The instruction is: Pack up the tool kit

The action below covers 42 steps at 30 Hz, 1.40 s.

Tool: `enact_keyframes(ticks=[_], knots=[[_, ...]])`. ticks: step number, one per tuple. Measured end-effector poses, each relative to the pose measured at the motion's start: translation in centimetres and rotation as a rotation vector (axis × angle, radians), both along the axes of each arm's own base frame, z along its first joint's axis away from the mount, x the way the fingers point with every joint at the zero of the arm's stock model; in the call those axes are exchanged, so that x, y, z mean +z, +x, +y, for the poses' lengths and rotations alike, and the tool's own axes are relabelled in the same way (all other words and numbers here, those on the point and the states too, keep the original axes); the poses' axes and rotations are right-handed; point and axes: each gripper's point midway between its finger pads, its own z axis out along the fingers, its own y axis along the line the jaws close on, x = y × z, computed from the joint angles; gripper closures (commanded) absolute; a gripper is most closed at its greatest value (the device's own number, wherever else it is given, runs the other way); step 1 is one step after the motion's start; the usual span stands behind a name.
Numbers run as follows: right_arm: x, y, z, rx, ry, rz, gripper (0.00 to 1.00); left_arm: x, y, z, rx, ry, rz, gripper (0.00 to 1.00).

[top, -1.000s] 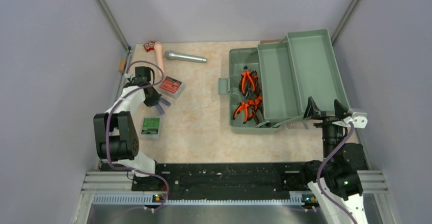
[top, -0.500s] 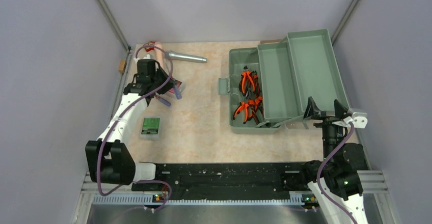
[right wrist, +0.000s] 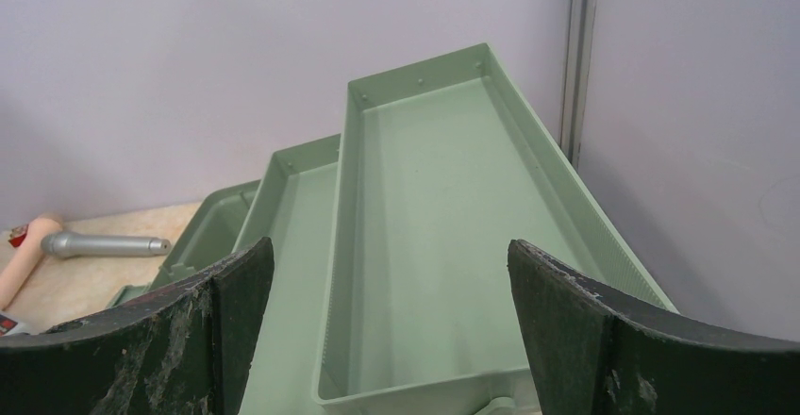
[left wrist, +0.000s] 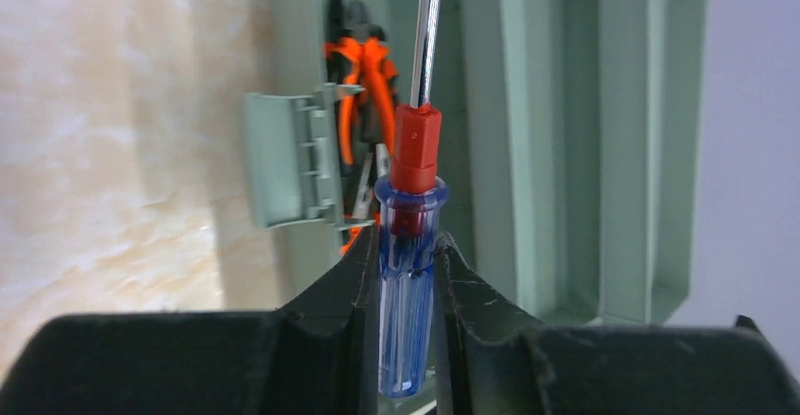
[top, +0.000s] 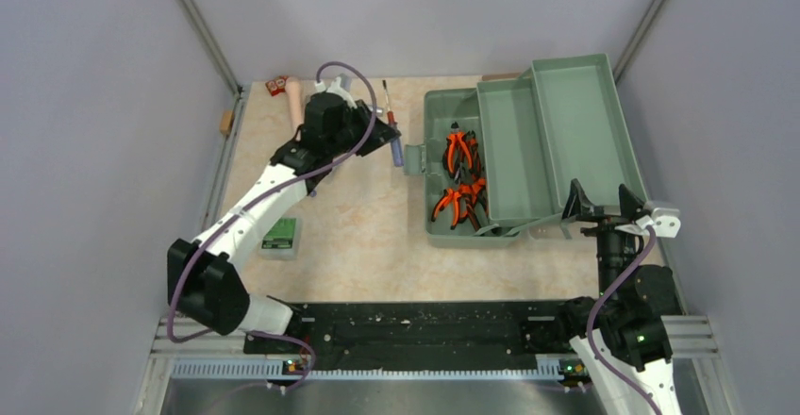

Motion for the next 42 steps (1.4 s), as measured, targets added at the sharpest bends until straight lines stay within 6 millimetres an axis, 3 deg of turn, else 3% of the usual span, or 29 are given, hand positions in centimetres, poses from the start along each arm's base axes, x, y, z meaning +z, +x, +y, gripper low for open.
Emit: enact_keyframes(ticks=[5, 13, 19, 24, 30, 34, 39, 42], knots=[[0.0, 0.0, 0.0, 0.000, 0.000, 0.000, 0.08, 1.5, -0.1, -5.7, -0.097, -0.077, -0.019, 1.00], [0.0, 0.0, 0.0, 0.000, 0.000, 0.000, 0.07, 2.2, -1.2, -14.6, -0.257, -0.172, -0.008, 1.00], [0.0, 0.0, 0.0, 0.000, 0.001, -0.001, 0.07, 1.9, -2.1, -19.4, -0.329, -0.220, 0.013, 1.00], [0.0, 0.0, 0.0, 0.000, 0.000, 0.000, 0.07, 0.2, -3.0, -22.8, -0.367, -0.235, 0.059, 0.92], [0.0, 0.0, 0.0, 0.000, 0.000, 0.000, 0.07, -3.0, -4.0, -25.3, -0.394, -0.217, 0.129, 0.78], [0.0, 0.0, 0.0, 0.000, 0.000, 0.000, 0.07, -4.5, -4.5, -25.8, -0.399, -0.194, 0.161, 0.59], [0.0, 0.0, 0.0, 0.000, 0.001, -0.001, 0.07, -4.8, -4.3, -25.6, -0.386, -0.174, 0.158, 0.38], [0.0, 0.0, 0.0, 0.000, 0.000, 0.000, 0.07, -4.4, -4.0, -25.6, -0.381, -0.173, 0.137, 0.33]])
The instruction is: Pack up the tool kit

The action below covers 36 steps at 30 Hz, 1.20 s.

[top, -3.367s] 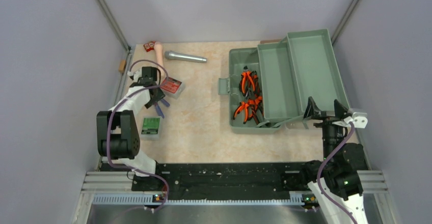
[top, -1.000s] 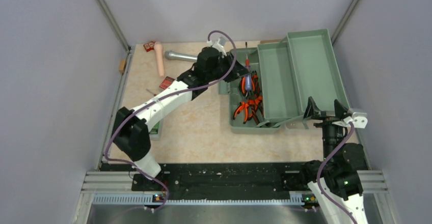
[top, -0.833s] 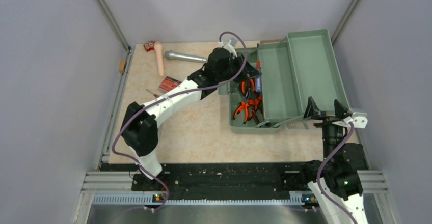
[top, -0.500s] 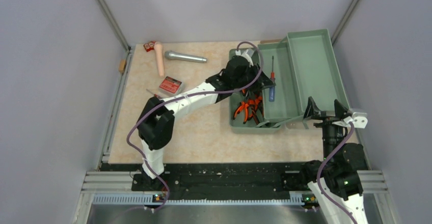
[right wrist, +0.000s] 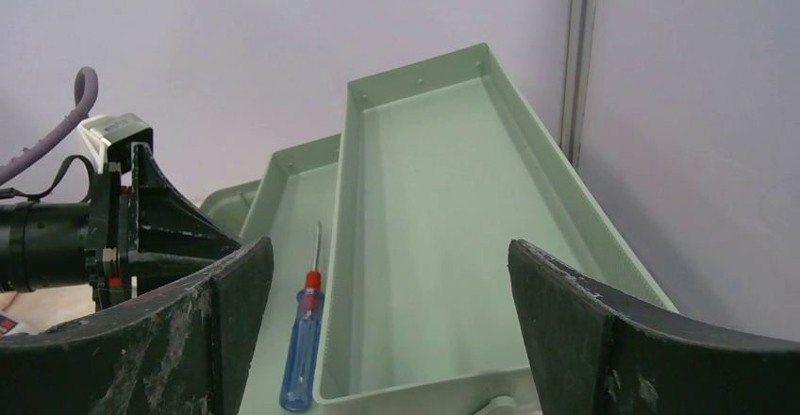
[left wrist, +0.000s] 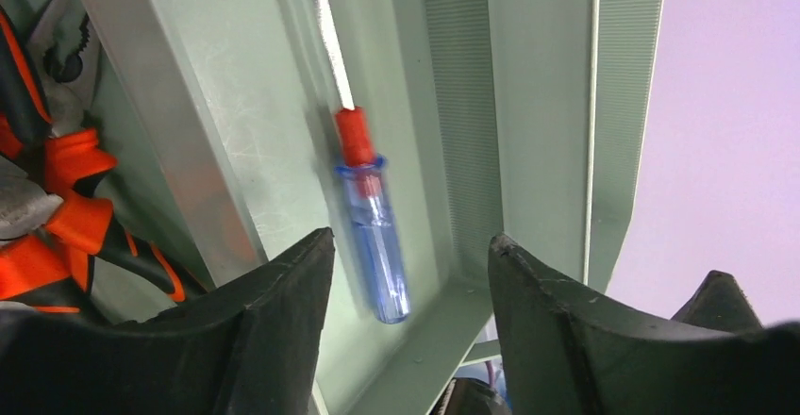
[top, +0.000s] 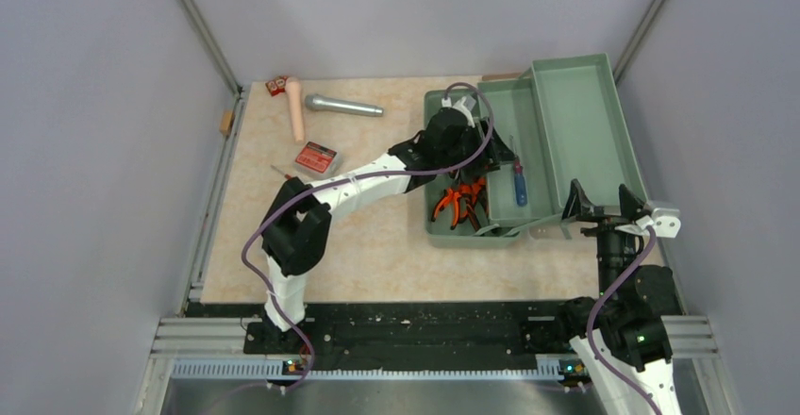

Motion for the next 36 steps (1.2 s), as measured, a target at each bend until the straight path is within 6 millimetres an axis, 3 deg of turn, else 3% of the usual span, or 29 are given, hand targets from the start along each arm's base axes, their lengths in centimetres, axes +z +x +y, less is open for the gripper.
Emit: enact_keyframes(ticks=[8, 10, 15, 19, 22, 24, 30, 36], knots=[[0.0, 0.0, 0.0, 0.000, 0.000, 0.000, 0.07, 0.8, 0.5, 1.1, 0.034, 0.042, -0.060, 0.27], [0.0, 0.0, 0.0, 0.000, 0.000, 0.000, 0.07, 1.4, 0.6, 1.9, 0.056, 0.068, -0.091, 0.26], [0.0, 0.0, 0.0, 0.000, 0.000, 0.000, 0.07, 4.3, 1.3, 6.2, 0.167, 0.121, -0.200, 0.22], [0.0, 0.0, 0.0, 0.000, 0.000, 0.000, 0.07, 5.8, 2.3, 11.5, 0.304, 0.175, -0.258, 0.20], [0.0, 0.0, 0.0, 0.000, 0.000, 0.000, 0.07, 5.5, 3.5, 16.2, 0.421, 0.231, -0.263, 0.19], [0.0, 0.0, 0.0, 0.000, 0.000, 0.000, 0.07, 4.4, 4.2, 19.7, 0.501, 0.278, -0.243, 0.18], [0.0, 0.0, 0.0, 0.000, 0.000, 0.000, 0.07, -1.5, 5.0, 30.4, 0.734, 0.489, -0.122, 0.09], [0.0, 0.0, 0.0, 0.000, 0.000, 0.000, 0.07, -4.6, 4.1, 37.8, 0.928, 0.644, -0.034, 0.06]])
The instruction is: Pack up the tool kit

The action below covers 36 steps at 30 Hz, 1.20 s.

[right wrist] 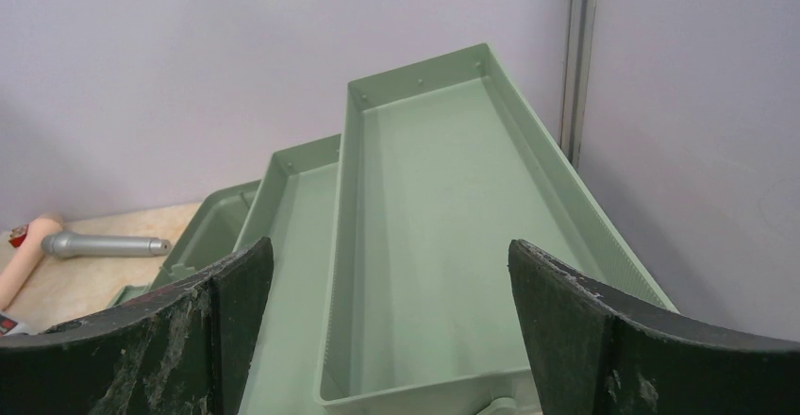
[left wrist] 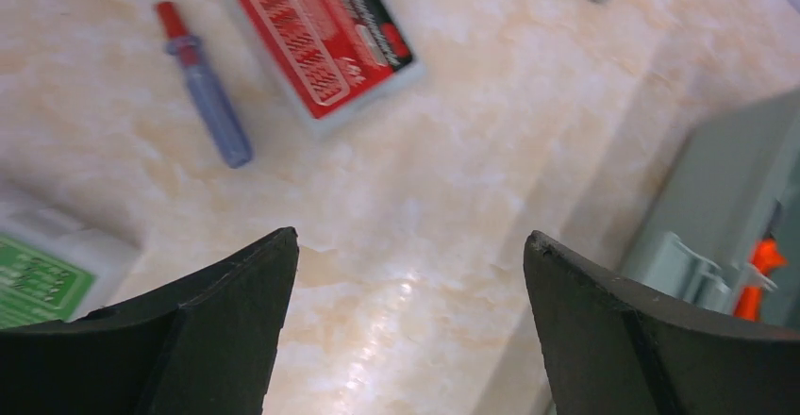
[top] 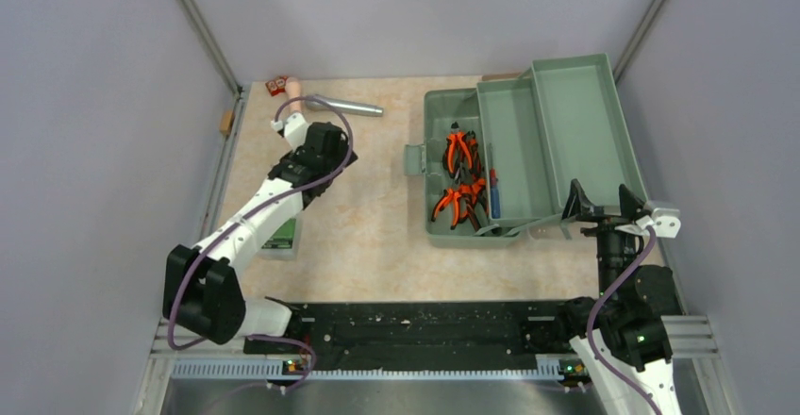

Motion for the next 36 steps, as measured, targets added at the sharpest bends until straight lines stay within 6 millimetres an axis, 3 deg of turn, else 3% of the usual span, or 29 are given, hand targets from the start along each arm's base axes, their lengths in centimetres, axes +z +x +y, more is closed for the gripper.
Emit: enact_keyframes(ticks=[7, 12, 27, 36], knots=[[0.0, 0.0, 0.0, 0.000, 0.000, 0.000, 0.07, -3.0, 0.0, 6.4, 0.196, 0.069, 0.092, 0.07], [0.0, 0.0, 0.0, 0.000, 0.000, 0.000, 0.07, -7.4, 0.2, 9.0, 0.275, 0.109, 0.245, 0.17], [0.0, 0.0, 0.0, 0.000, -0.001, 0.000, 0.07, -14.5, 1.2, 11.8, 0.348, 0.059, 0.447, 0.53], [-0.2, 0.1, 0.0, -0.001, -0.003, 0.005, 0.07, -14.8, 1.6, 11.9, 0.351, -0.003, 0.443, 0.86]])
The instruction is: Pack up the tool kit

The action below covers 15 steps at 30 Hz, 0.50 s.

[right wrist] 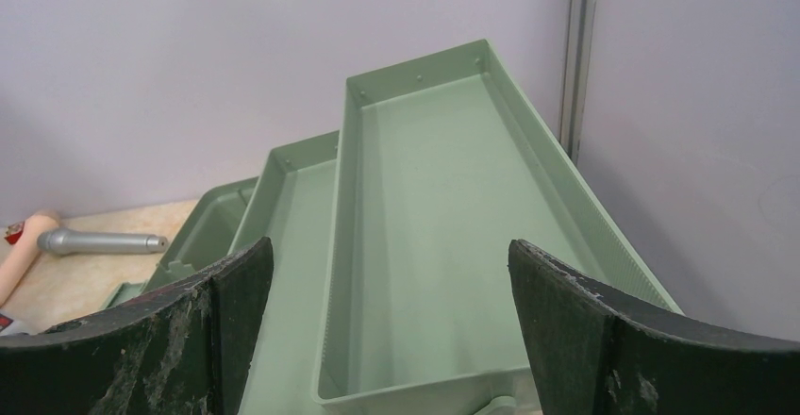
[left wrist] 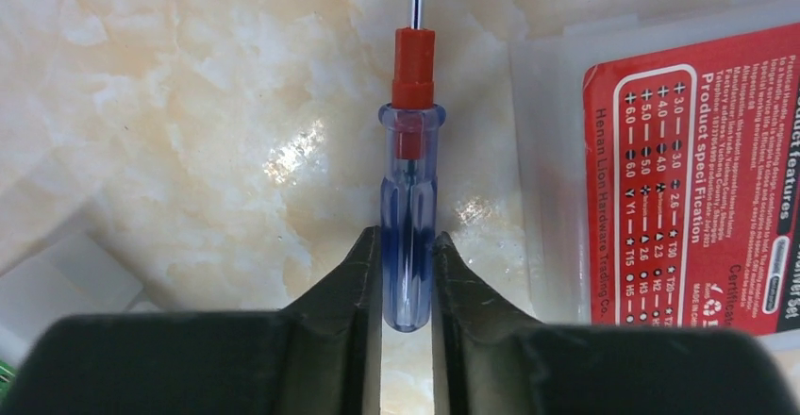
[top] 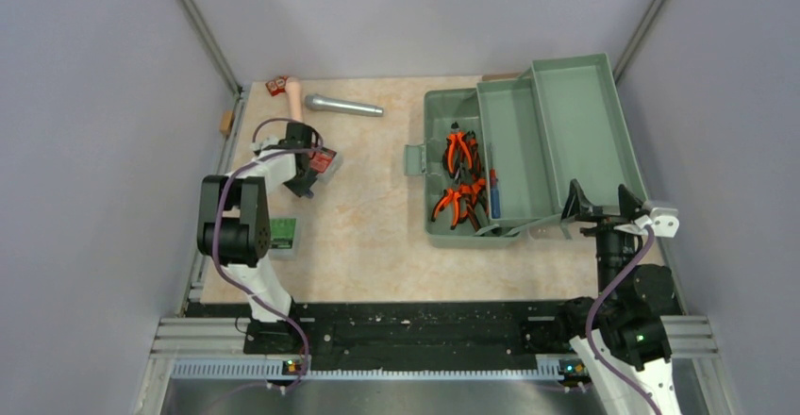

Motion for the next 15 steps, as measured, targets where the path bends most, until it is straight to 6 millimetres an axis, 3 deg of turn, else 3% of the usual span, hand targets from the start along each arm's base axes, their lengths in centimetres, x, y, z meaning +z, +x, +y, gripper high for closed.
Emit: enact_keyframes(ticks=[4, 7, 15], knots=[[0.0, 0.0, 0.0, 0.000, 0.000, 0.000, 0.07, 0.2, -0.3, -0.4, -0.008, -0.032, -0.016, 0.99], [0.0, 0.0, 0.0, 0.000, 0.000, 0.000, 0.07, 1.1, -0.7, -1.0, -0.030, -0.067, -0.035, 1.00], [0.0, 0.0, 0.0, 0.000, 0.000, 0.000, 0.07, 8.5, 0.5, -4.0, -0.143, -0.192, -0.270, 1.00]])
